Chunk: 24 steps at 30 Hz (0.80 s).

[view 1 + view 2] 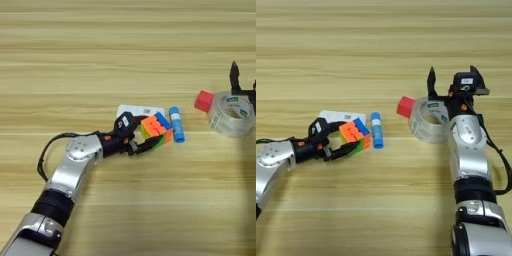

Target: Move the objects on the table

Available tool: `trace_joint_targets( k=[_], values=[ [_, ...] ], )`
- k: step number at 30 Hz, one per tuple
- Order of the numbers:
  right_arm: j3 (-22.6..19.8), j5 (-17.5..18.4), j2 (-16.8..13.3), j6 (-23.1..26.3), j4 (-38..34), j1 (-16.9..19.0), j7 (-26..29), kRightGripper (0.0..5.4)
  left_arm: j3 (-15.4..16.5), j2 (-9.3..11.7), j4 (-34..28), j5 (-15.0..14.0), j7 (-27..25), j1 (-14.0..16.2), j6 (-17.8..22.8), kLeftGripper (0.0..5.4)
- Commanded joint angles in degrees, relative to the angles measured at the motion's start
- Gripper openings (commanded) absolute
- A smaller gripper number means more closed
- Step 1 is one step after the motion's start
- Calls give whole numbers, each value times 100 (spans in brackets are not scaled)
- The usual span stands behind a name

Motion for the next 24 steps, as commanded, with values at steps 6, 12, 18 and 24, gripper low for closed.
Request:
trace_joint_targets(
  k=[6, 12, 18, 24],
  values=[
    [-18, 11, 40, 54, -51, 25, -37, 540, 70, 6, 41, 1, 9, -124, -22, 326],
    [6, -20, 42, 47, -30, 25, -39, 540, 142, 31, -65, -48, 6, -122, 24, 326],
    [96, -103, 48, 24, -55, 56, -12, 540, 258, 41, -199, -94, 42, -145, 100, 326],
    [218, -186, 47, -52, -41, 77, 69, 540, 343, 55, -323, -127, 72, -188, 192, 326]
  ],
)
